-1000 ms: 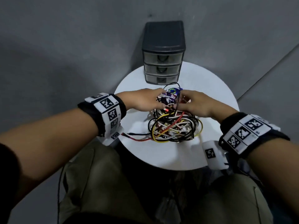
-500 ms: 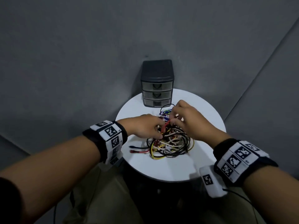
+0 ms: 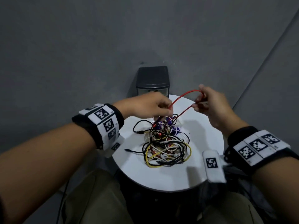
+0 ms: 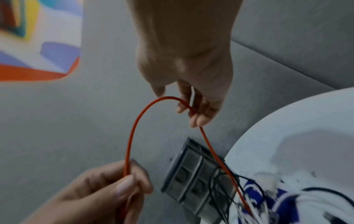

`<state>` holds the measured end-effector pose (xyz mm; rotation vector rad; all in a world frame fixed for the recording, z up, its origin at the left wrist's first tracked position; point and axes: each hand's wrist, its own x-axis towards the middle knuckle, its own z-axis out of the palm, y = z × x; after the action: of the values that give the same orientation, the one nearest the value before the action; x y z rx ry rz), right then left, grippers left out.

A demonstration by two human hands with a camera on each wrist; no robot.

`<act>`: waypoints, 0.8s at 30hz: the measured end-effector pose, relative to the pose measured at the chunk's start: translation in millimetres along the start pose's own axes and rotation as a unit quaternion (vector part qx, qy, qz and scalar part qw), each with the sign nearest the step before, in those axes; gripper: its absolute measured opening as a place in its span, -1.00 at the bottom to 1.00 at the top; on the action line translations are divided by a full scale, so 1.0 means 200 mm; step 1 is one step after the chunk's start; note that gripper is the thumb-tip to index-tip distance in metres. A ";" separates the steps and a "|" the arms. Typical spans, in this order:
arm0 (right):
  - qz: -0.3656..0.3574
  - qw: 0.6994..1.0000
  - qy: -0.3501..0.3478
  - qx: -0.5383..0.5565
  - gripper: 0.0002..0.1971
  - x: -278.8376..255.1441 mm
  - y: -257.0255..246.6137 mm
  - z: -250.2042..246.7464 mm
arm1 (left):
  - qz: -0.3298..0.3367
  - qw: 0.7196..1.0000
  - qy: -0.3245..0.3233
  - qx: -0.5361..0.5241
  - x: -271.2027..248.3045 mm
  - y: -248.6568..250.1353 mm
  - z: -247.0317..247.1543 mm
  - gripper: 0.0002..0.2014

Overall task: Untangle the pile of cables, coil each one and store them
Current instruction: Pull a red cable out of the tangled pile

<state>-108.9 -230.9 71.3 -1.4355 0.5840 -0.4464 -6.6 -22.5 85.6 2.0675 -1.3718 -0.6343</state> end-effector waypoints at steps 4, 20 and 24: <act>0.009 0.993 -0.015 -0.114 -0.81 0.07 0.04 -0.09 | -0.041 0.997 -0.013 -0.067 0.05 0.02 -0.06 -0.71; -0.010 0.887 -0.130 -0.443 -0.85 0.15 0.33 -0.08 | -0.059 0.969 -0.069 0.232 0.41 -0.40 0.23 -0.69; -0.025 0.896 -0.155 -0.415 -0.81 0.17 0.35 -0.02 | -0.022 0.975 -0.075 0.210 0.46 -0.42 0.21 -0.85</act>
<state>-89.2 -248.8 -1.3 -2.2886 0.4932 0.0290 53.9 -90.5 -9.3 2.4257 -1.6661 -0.5631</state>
